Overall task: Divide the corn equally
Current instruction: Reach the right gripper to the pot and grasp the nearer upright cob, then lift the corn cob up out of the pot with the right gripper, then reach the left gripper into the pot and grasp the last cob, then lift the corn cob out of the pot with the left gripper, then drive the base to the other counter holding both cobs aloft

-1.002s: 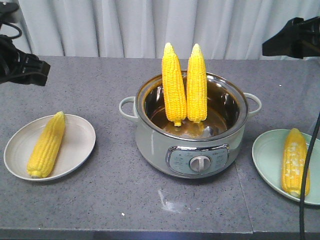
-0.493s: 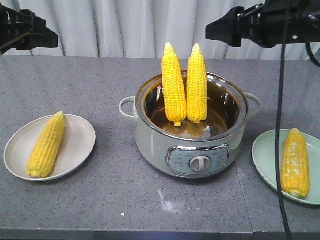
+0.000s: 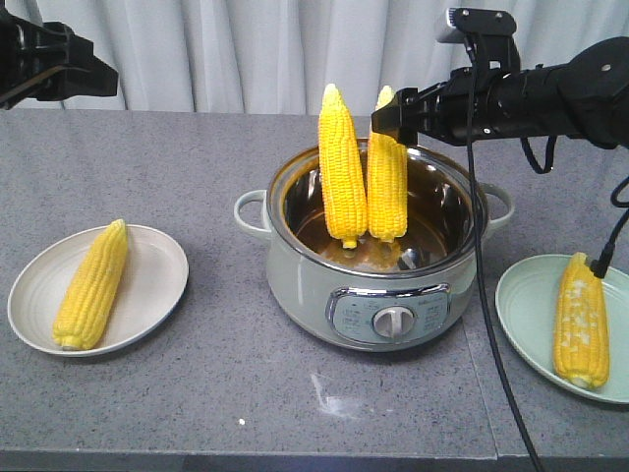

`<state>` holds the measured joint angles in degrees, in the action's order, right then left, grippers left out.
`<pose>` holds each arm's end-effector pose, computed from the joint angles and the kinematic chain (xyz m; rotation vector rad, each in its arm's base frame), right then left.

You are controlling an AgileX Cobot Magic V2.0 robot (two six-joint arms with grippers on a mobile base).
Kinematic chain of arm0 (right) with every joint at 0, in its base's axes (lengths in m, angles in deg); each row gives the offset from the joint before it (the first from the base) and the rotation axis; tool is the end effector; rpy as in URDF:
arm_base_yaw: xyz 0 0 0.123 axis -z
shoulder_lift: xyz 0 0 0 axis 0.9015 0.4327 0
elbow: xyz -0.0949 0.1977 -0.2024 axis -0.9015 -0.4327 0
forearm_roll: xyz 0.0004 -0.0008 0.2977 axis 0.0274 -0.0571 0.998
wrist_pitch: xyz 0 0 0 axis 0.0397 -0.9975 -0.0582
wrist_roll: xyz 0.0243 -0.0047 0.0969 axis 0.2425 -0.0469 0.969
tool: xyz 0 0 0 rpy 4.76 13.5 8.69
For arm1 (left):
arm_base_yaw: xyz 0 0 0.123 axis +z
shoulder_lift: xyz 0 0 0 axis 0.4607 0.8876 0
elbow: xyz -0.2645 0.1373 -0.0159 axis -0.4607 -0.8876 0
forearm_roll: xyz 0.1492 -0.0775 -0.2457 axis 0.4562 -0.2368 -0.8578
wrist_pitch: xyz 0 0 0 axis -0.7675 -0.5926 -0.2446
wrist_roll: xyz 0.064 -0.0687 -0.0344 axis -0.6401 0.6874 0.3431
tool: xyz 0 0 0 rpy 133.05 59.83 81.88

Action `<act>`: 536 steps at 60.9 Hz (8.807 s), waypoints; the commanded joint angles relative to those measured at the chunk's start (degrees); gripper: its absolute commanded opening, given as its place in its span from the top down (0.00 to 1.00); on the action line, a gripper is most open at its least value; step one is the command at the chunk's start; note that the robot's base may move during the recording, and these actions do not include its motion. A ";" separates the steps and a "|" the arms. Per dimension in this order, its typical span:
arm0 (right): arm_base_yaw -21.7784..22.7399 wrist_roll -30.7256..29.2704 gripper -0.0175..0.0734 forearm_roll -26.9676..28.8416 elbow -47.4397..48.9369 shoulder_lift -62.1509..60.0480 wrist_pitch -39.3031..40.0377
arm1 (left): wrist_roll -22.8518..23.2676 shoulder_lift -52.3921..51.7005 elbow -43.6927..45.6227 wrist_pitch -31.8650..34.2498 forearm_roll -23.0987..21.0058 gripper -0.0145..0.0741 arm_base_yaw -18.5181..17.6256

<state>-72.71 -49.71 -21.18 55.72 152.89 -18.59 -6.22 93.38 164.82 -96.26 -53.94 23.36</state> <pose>0.4652 0.1055 0.3134 -0.4317 2.1033 0.4584 0.3568 -0.0608 0.4429 0.2467 2.2350 -0.4560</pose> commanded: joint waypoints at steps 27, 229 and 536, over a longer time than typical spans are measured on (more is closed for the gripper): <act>-1.70 -2.27 0.16 1.30 1.81 -1.11 4.53 | 0.08 -0.92 1.48 2.46 -2.14 0.36 -0.19; -3.03 24.94 0.81 -45.49 1.61 -40.62 -8.98 | -18.74 35.94 19.95 19.41 -30.84 0.36 -24.77; -3.10 24.91 0.81 -32.87 1.61 -40.62 -14.31 | -6.82 3.63 20.13 -10.87 -4.25 0.84 -22.33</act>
<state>-76.05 -24.62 -54.74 55.72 113.19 -37.15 -13.48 98.95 183.44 -110.36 -56.01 1.02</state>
